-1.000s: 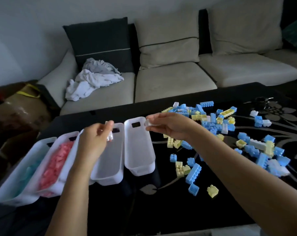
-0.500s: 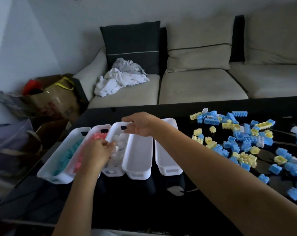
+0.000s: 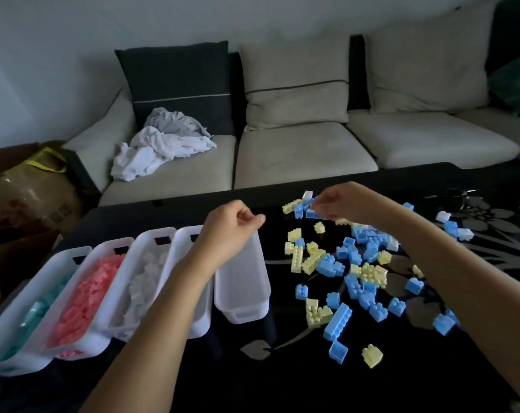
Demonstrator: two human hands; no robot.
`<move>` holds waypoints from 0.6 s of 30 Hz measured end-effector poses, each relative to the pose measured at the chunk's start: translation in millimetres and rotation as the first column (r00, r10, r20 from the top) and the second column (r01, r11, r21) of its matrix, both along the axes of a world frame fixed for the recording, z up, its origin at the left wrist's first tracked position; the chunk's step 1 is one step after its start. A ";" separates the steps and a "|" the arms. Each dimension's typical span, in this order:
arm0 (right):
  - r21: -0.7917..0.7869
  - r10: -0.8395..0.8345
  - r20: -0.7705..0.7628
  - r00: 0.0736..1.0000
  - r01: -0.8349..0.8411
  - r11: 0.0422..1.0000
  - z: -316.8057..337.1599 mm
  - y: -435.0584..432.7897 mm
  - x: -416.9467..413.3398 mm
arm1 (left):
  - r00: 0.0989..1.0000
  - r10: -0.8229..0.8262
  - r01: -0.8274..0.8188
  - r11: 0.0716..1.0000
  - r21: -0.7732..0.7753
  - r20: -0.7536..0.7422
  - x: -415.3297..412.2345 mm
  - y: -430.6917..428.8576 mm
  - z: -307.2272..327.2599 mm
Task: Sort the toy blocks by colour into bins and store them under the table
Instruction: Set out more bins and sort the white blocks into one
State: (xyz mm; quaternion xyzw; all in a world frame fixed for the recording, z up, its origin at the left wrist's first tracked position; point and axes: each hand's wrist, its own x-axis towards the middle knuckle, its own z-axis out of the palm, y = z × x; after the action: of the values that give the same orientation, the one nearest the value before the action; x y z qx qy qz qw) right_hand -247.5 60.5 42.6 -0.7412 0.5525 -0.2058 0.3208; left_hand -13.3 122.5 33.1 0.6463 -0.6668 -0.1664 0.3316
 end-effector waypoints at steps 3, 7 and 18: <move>-0.100 -0.159 -0.169 0.973 0.144 0.985 -19.4 -5.2 -58.5 | 0.988 -0.153 0.153 0.986 0.069 -0.003 -43.5 -27.5 -4.2; -0.103 -0.264 -0.323 0.909 0.244 0.964 -49.0 -1.0 -100.7 | 0.950 -0.311 0.311 0.942 0.129 -0.020 -91.7 -62.1 -20.5; -0.213 -0.276 -0.322 0.906 0.215 0.953 -101.0 -2.8 -120.1 | 0.901 -0.406 0.369 0.902 0.224 0.152 -202.1 -129.6 -65.7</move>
State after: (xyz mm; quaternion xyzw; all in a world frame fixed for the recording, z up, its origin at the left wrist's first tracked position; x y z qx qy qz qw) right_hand -367.6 57.6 -58.4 -0.7151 0.6696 -0.1572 0.1243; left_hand -215.4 -7.2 -32.6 0.5417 -0.7928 -0.2278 0.1617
